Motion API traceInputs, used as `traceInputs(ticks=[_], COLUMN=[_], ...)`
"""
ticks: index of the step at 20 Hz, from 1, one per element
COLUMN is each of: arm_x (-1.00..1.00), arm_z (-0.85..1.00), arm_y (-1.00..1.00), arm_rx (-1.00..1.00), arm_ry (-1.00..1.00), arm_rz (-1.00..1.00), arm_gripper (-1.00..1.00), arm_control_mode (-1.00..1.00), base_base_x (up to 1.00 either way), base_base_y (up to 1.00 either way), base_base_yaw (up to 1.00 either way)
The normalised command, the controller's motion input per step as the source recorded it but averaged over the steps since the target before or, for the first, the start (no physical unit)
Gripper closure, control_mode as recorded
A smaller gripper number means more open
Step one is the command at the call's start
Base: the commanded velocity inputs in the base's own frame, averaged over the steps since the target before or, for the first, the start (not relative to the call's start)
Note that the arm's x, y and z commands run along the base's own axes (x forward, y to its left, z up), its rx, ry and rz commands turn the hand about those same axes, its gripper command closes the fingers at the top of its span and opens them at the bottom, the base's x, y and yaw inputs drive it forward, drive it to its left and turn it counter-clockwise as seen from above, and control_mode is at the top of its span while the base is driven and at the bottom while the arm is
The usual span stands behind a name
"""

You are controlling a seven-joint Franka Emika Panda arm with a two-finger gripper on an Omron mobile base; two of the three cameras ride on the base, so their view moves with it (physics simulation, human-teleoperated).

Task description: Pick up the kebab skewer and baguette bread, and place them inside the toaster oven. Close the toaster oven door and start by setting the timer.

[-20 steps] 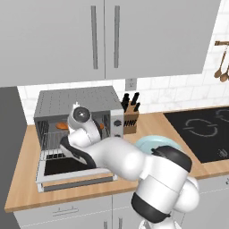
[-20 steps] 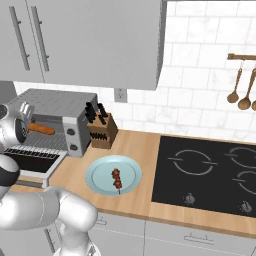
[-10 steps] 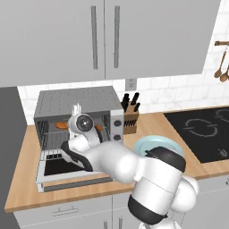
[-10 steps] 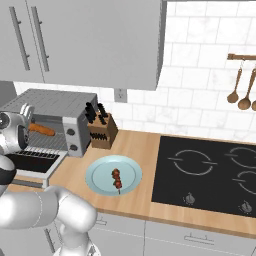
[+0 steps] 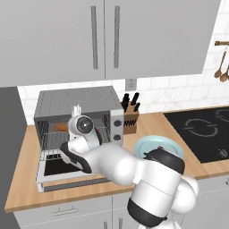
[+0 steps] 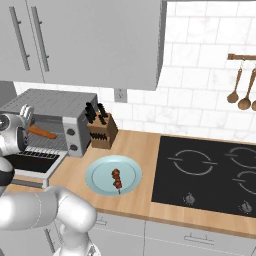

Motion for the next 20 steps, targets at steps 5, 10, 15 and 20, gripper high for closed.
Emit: traceInputs(ticks=[5, 10, 15, 20], arm_x=[0.02, 0.00, -0.30, -0.97], arm_z=[0.23, 0.51, 0.49, 0.14], arm_y=[0.00, -0.13, -0.47, -0.86], arm_rx=[0.00, 0.00, -0.02, -0.02], arm_ry=[0.09, 0.14, 0.02, -0.01], arm_rz=[0.00, 0.00, 0.01, 0.11], arm_gripper=[-1.00, -1.00, -1.00, -1.00], arm_control_mode=[-1.00, -1.00, -1.00, -1.00], base_base_x=[0.00, 0.00, 0.00, 0.00], base_base_y=[0.00, 0.00, 0.00, 0.00], base_base_yaw=[0.00, 0.00, 0.00, 0.00])
